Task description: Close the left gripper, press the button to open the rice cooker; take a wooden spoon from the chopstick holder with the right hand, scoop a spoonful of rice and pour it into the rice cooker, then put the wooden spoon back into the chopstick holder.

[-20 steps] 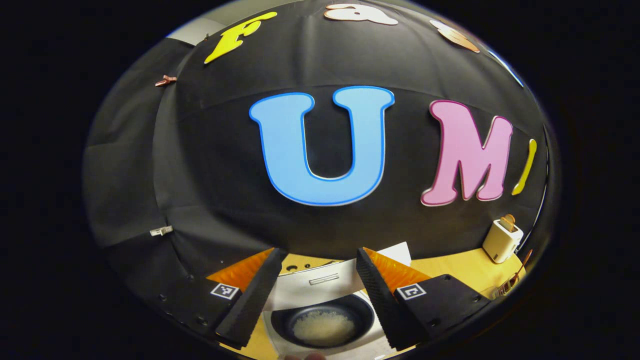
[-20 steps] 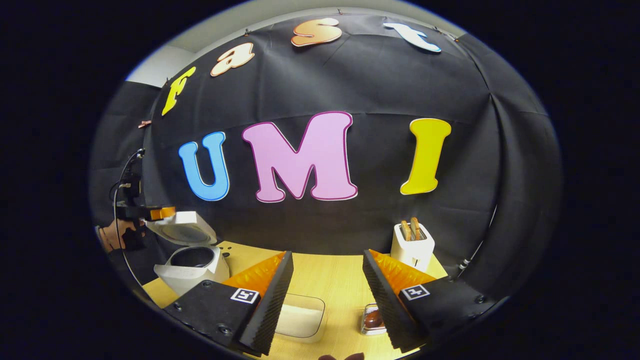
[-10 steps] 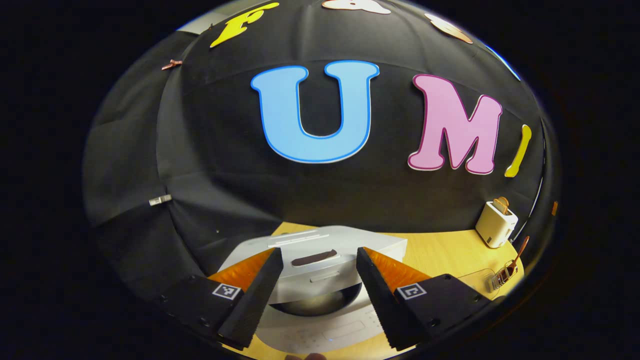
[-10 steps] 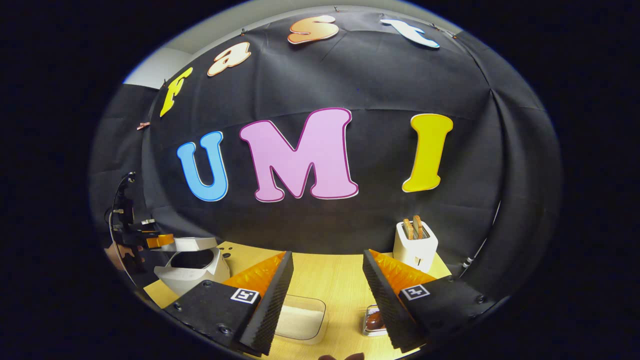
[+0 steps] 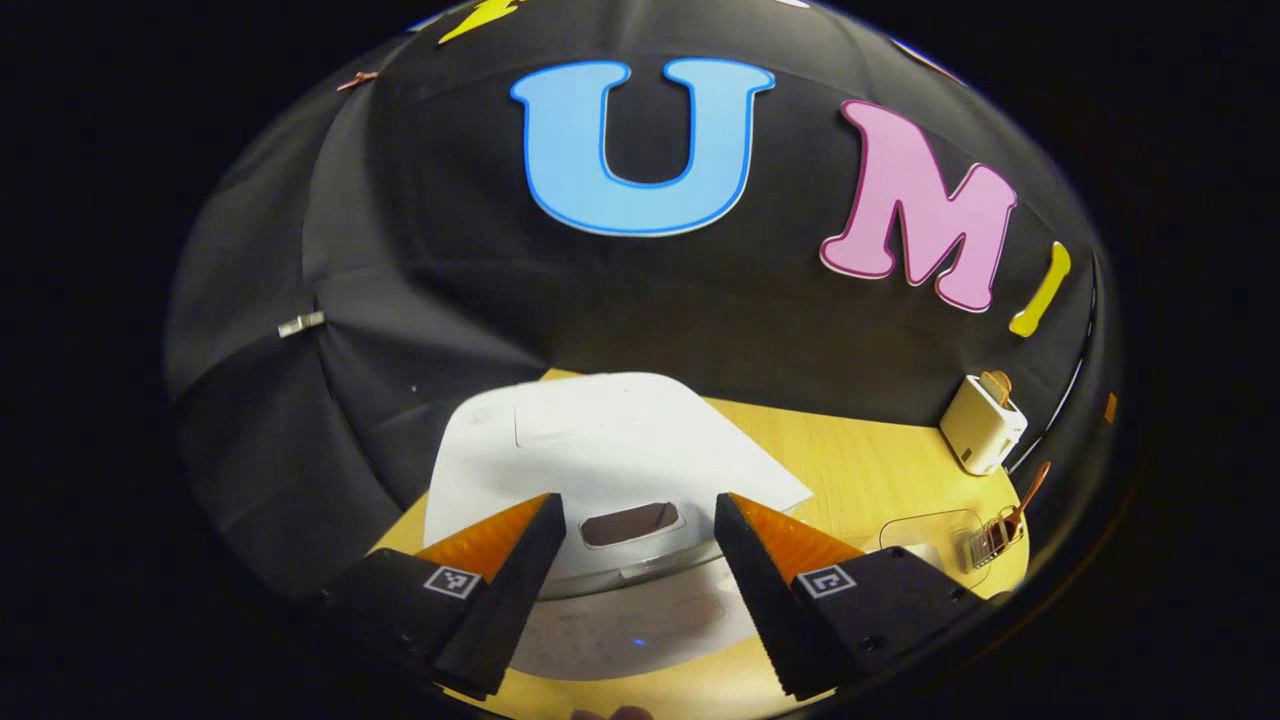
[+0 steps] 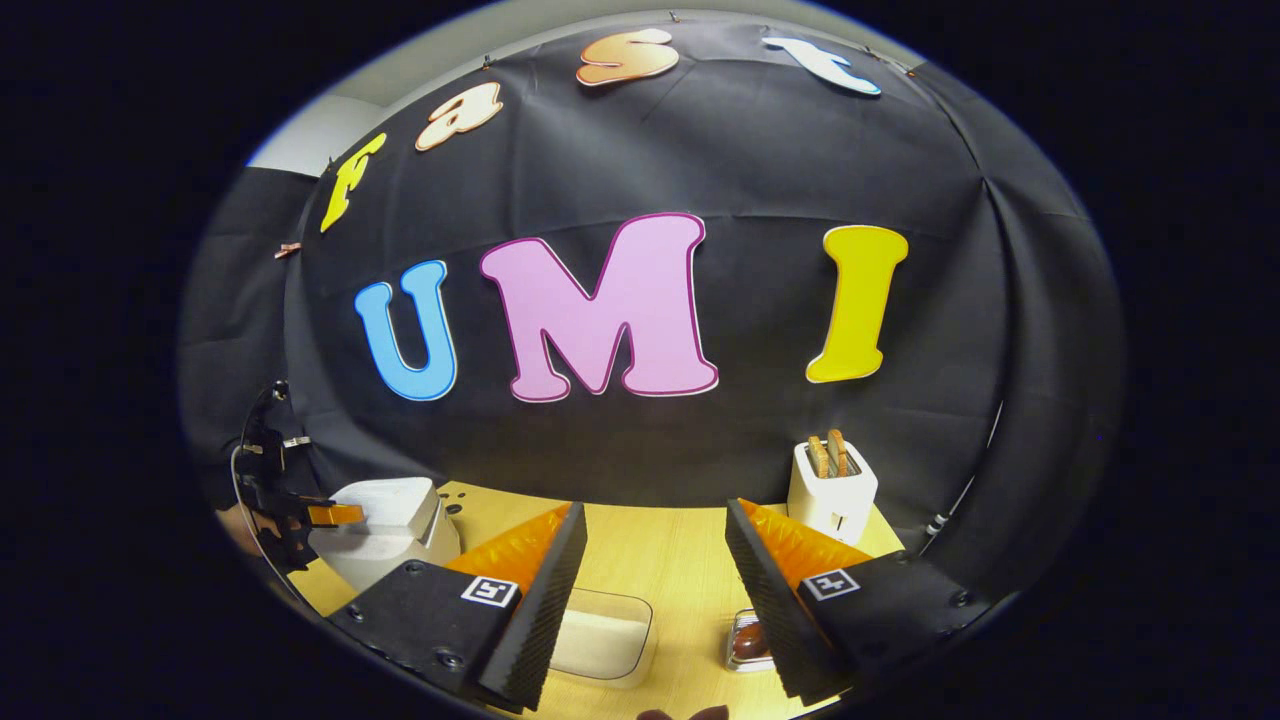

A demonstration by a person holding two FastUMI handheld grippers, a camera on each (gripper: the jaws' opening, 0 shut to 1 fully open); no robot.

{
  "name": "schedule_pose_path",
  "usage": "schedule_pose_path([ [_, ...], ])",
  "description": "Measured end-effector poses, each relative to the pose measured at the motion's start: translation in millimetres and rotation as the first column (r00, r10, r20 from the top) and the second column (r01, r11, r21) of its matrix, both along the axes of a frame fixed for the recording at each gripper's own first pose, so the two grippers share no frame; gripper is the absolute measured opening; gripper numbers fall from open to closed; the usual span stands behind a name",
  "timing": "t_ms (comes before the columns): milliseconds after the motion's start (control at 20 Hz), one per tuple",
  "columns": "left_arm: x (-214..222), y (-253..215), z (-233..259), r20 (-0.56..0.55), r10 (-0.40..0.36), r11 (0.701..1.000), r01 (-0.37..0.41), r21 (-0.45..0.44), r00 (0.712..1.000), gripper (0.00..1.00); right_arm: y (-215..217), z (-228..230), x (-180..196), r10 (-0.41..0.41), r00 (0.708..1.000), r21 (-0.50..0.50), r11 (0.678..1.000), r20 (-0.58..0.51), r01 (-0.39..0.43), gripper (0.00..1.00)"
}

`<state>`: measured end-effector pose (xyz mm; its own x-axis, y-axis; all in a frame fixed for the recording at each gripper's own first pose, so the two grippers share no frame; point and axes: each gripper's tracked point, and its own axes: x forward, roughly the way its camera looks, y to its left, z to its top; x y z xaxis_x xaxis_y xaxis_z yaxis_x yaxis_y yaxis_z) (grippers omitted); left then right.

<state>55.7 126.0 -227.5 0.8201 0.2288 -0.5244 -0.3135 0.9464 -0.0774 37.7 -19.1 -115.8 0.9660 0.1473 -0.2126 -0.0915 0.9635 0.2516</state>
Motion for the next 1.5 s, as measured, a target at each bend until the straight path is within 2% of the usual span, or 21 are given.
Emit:
schedule_pose_path([
  [200,-1,-4,-11,-0.046,-0.006,1.0,0.008,0.024,0.999,0.98,-3,-1,-4,-0.006,1.0,-0.002,1.0,-0.003,0.006,0.87],
  [350,2,-6,-15,-0.052,-0.014,0.994,0.019,0.107,0.999,0.98,-2,-2,-5,-0.005,1.0,0.0,1.0,-0.006,0.005,0.87],
  [650,4,-8,-12,-0.044,-0.013,0.995,0.017,0.095,0.999,0.98,0,2,-6,-0.004,1.0,0.011,1.0,0.008,0.004,0.87],
  [850,6,-9,16,0.049,-0.01,0.997,0.006,0.073,0.999,0.94,-3,3,-9,-0.006,1.0,0.006,1.0,0.013,0.006,0.87],
  [950,4,-6,32,0.111,-0.022,0.997,0.013,0.079,0.994,0.95,-3,4,-11,-0.007,1.0,0.006,1.0,0.014,0.007,0.87],
  [1200,-1,-28,90,0.263,-0.09,0.994,0.073,0.076,0.96,0.96,-3,5,-13,-0.011,1.0,0.004,1.0,0.02,0.01,0.87],
  [1500,-17,-65,136,0.367,-0.213,0.976,0.18,0.121,0.905,0.95,-2,10,-14,-0.007,0.999,0.001,1.0,0.041,0.007,0.89],
])
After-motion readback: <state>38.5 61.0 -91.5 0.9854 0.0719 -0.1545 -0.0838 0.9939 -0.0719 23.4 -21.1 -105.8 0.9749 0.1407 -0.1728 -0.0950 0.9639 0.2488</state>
